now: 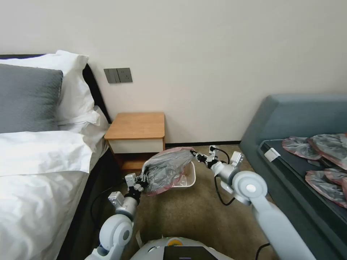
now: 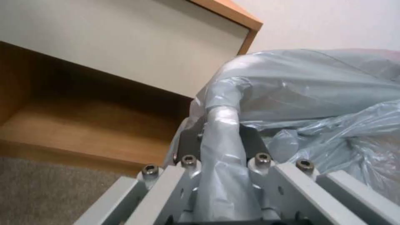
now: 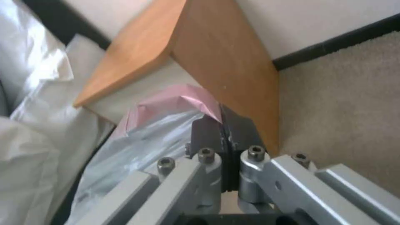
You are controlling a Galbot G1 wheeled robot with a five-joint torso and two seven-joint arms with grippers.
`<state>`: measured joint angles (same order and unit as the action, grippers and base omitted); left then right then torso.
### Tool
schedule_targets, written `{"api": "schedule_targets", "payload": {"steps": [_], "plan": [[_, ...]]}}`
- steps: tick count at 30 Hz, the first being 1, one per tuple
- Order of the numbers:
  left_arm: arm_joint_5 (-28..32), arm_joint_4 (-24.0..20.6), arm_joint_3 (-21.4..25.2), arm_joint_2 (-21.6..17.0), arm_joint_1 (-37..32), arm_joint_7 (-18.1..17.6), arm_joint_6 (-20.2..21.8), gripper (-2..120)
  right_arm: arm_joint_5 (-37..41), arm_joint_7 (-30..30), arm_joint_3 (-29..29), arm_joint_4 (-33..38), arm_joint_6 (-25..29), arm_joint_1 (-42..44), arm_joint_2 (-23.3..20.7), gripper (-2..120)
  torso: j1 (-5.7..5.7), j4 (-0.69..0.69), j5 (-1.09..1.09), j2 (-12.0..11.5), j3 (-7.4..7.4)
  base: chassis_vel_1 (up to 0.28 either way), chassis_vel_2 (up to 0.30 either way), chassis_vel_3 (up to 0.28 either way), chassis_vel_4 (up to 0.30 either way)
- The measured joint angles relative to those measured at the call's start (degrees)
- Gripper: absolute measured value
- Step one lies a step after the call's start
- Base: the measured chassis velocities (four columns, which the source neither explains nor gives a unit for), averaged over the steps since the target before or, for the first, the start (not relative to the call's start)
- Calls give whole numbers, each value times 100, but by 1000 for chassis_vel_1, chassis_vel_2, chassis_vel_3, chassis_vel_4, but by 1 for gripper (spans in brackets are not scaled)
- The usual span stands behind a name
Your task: Pick up the garbage bag from the table and place it over the trash can.
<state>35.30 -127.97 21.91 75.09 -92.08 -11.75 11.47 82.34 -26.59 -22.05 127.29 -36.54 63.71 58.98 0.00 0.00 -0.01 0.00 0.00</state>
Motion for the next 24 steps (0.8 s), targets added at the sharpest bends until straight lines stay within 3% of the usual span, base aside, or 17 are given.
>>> {"api": "schedule_targets", "payload": {"steps": [3,5,12,18,24], "plan": [[0,0,11,-6,-5,0,-5,7,73,-27,-49,15,-124,-17,-35,1,0,0,0,0,0,0,0,0,0],[21,-19,53,-46,-25,0,-11,7,335,-149,-159,41,-284,-51,-94,17,0,0,1,0,0,0,0,0,0],[70,32,112,-44,44,-100,-13,7,484,-165,-274,169,-278,41,-85,37,0,0,1,0,0,0,0,0,0],[190,200,234,-51,190,-332,26,7,423,-9,-464,974,-16,676,-53,72,0,0,0,0,-1,0,0,0,0],[322,177,273,-82,285,-450,87,7,469,-31,-404,1395,157,958,32,89,0,0,-1,0,-1,0,0,0,0]]}}
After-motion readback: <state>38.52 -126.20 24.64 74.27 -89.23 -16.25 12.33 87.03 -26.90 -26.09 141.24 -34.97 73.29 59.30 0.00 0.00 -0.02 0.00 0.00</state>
